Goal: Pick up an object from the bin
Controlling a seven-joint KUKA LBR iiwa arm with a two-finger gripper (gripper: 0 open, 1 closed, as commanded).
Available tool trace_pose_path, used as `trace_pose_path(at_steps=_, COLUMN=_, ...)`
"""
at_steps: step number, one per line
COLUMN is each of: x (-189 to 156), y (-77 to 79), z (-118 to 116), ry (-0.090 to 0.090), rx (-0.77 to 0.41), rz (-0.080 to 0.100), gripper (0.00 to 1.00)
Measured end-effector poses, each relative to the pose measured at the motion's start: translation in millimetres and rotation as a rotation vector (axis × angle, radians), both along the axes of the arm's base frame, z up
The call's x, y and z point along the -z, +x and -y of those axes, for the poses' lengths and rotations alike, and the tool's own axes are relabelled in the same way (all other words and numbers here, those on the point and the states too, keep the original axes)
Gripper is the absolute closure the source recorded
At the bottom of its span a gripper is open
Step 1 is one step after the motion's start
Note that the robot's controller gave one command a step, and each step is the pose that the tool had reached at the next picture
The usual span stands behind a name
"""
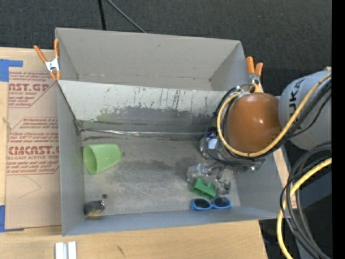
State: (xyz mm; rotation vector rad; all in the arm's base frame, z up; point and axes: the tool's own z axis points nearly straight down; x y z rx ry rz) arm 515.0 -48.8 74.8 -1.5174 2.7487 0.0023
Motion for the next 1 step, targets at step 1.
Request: trace_pose_path(at_steps=1, x=-184.4, y=11.5, z=-8.7, ry=-0.001, rx=0.035, rz=0.009, gripper=1.0)
